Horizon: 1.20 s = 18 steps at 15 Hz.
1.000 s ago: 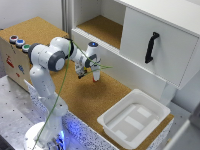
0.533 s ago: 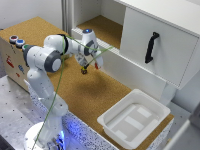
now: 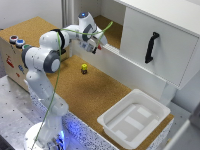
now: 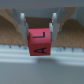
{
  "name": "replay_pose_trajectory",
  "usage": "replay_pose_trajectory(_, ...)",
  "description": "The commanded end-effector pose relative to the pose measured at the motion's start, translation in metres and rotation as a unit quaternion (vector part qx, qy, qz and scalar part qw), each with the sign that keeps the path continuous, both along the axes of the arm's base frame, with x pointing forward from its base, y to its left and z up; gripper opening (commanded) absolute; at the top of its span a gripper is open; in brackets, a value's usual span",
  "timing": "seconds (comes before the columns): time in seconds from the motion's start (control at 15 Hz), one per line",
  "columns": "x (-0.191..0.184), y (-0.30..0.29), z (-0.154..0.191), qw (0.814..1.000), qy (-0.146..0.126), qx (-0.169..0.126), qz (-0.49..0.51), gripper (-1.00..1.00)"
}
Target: Put the pink block inside the left cabinet
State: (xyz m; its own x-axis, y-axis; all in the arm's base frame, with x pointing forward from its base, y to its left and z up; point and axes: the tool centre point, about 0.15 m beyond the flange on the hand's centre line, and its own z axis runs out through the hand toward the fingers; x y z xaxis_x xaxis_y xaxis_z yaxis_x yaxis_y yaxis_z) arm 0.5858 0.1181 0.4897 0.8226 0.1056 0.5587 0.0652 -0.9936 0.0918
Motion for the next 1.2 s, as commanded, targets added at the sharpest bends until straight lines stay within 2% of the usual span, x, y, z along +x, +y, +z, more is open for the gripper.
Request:
replay_pose_trajectory(0.0,0.077,0.021,0.014,0.998,0.032,-0.017,0.043,-1.00)
replay_pose_trajectory(0.33,0.104,0.030,0.006,0.999,0.031,-0.014,0.042,-1.00)
replay_pose_trajectory(0.4,0.102,0.033,0.007,0.999,0.029,-0.027,0.037,1.00)
replay_pose_trajectory(0.6,0.077,0.036,0.021,0.999,0.018,-0.038,0.030,1.00)
replay_pose_trajectory(0.93,0.039,0.041,0.031,1.000,0.005,-0.021,0.022,1.00)
replay_pose_trajectory(1.13,0.007,0.040,0.032,1.000,0.007,-0.029,0.010,1.00)
